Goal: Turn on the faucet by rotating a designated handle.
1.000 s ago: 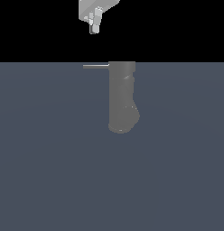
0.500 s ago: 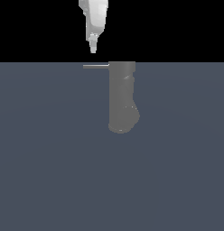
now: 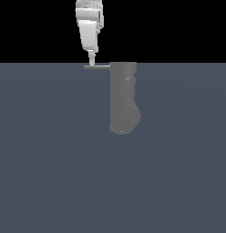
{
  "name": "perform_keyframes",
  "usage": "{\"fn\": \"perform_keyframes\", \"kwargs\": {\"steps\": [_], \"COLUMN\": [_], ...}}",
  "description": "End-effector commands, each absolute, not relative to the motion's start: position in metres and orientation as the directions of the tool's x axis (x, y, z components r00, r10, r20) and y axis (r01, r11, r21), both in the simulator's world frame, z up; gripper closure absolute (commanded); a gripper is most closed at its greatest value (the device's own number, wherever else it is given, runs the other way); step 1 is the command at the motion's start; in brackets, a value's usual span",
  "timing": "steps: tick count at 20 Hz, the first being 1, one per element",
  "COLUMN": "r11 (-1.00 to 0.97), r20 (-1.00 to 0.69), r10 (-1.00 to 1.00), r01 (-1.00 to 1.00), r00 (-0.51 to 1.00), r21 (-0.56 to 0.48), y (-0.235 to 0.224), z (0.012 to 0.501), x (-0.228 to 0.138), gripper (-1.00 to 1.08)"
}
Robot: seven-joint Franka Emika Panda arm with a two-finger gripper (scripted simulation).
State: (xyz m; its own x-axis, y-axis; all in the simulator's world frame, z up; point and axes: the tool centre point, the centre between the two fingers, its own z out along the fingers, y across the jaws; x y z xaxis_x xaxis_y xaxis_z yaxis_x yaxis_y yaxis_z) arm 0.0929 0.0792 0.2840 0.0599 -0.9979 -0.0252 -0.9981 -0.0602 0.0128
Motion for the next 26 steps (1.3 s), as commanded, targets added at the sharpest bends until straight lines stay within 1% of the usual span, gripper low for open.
{"fn": "perform_keyframes", "kwargs": {"steps": [1, 6, 13, 26], "r11": [-0.027, 0.007, 0.011, 0.011], "r20": [-0.014, -0.002, 0.000, 0.000], "r10": [-1.000, -1.000, -1.000, -1.000], "r01": [-1.000, -1.000, -1.000, -1.000], "r00": [0.027, -0.007, -0.011, -0.011], "r21": [0.007, 0.001, 0.001, 0.001], "y": [0.082, 0.084, 0.085, 0.084], "z": [0.278, 0.271, 0.270, 0.270], "x": [0.099, 0.105, 0.106, 0.075], "gripper": [1.08, 1.08, 1.08, 1.08]}}
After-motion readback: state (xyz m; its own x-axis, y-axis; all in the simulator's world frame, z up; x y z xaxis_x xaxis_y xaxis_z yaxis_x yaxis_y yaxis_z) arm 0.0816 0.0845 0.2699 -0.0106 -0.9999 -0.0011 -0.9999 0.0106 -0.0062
